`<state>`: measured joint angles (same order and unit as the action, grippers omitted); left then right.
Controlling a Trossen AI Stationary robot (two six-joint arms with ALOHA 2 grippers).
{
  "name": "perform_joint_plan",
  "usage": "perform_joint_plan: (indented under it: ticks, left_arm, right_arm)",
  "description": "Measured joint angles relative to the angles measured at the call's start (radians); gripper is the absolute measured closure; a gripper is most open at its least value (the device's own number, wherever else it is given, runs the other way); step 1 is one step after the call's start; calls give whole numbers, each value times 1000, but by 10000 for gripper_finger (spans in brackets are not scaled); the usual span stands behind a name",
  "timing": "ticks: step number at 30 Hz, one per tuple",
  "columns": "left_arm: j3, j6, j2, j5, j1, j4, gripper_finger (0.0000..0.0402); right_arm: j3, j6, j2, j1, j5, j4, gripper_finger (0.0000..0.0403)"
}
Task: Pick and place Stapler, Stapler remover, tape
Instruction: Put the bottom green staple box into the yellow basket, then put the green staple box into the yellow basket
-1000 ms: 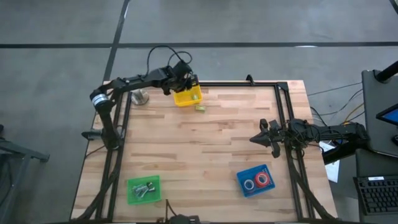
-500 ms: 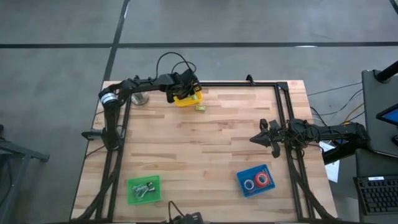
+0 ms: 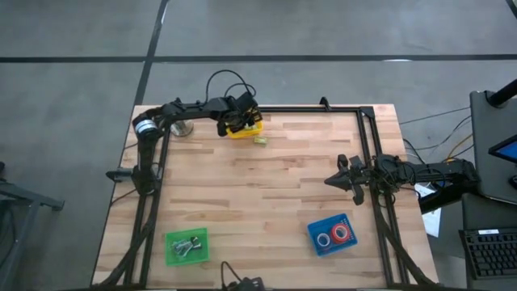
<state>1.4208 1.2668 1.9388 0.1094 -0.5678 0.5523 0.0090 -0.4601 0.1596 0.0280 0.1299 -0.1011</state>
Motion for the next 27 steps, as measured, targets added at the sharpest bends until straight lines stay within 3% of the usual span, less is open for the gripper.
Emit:
perform_joint_plan:
  ticks: [6,9,12,17,22,27]
  left_arm:
    - [7,-34,-10,2,0,16,198]
    - [30,-127,-23,-2,0,3,180]
    - [84,-403,-40,-5,25,-43,176]
    - [204,-1023,-42,-212,132,-14,179]
    - [268,-1210,-42,-227,188,125,179]
    - [245,-1386,-42,-203,181,238,179]
  right_arm:
    - [0,0,0,0,0,0,394]
    - [0,0,0,0,0,0,394]
    - [0,0,0,0,0,0,394]
    - [0,0,1,0,0,0,394]
    - [0,0,0,0,0,0,394]
    - [0,0,0,0,0,0,394]
